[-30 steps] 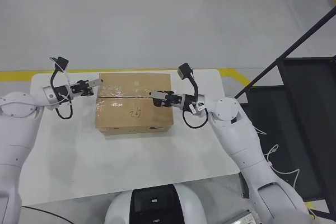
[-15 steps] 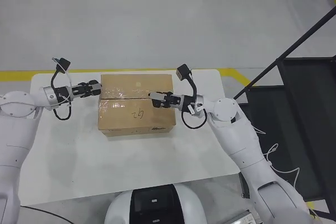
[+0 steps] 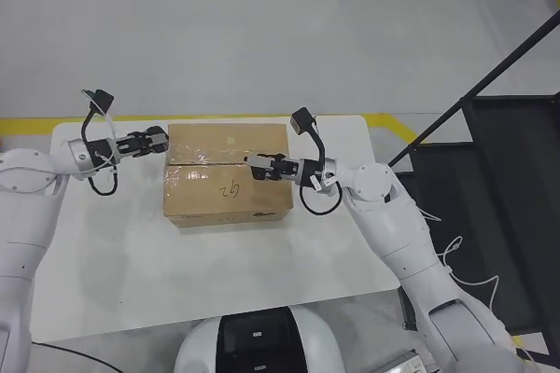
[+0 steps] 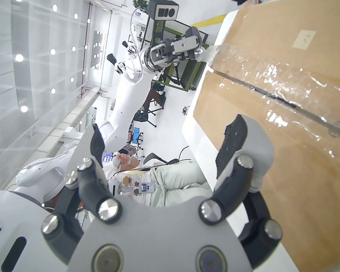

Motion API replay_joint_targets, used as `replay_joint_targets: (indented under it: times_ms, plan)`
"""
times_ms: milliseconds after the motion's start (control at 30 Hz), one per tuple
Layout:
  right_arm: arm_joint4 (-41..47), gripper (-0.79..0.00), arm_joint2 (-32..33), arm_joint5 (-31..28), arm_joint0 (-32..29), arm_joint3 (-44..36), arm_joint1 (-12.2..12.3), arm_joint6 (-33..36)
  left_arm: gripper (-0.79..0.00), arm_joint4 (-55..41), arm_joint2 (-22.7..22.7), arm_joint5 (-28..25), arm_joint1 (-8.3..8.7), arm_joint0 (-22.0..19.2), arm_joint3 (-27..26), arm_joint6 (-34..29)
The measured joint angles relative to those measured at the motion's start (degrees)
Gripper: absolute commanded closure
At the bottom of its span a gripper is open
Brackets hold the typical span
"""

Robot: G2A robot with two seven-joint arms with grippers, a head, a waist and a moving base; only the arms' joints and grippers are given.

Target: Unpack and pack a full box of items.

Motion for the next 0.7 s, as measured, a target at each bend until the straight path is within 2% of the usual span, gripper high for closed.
replay_joint_targets:
  times_ms: [167, 533, 633, 700]
  plan:
    - [0.02, -0.785, -0.20, -0.05, -0.04, 0.37, 0.13, -0.36, 0.000, -11.18, -0.07, -0.85, -0.66, 0.43, -0.62, -4.29]
    - [-3.60, -0.785, -1.41, 0.30, 0.28, 3.63, 0.36, -2.47, 0.000, -32.96, 0.94, 1.73, -2.93, -0.88, 0.47, -11.82]
    - [-4.38, -0.785, -1.93, 0.45, 0.49, 4.43, 0.35, -3.15, 0.000, -34.52, 1.27, 1.63, -3.13, -1.69, 1.13, -14.70]
    - [-4.73, -0.785, -2.33, 0.49, 0.66, 4.79, 0.31, -3.56, 0.000, -29.60, 1.72, -0.10, -3.01, -2.50, 2.35, -13.33]
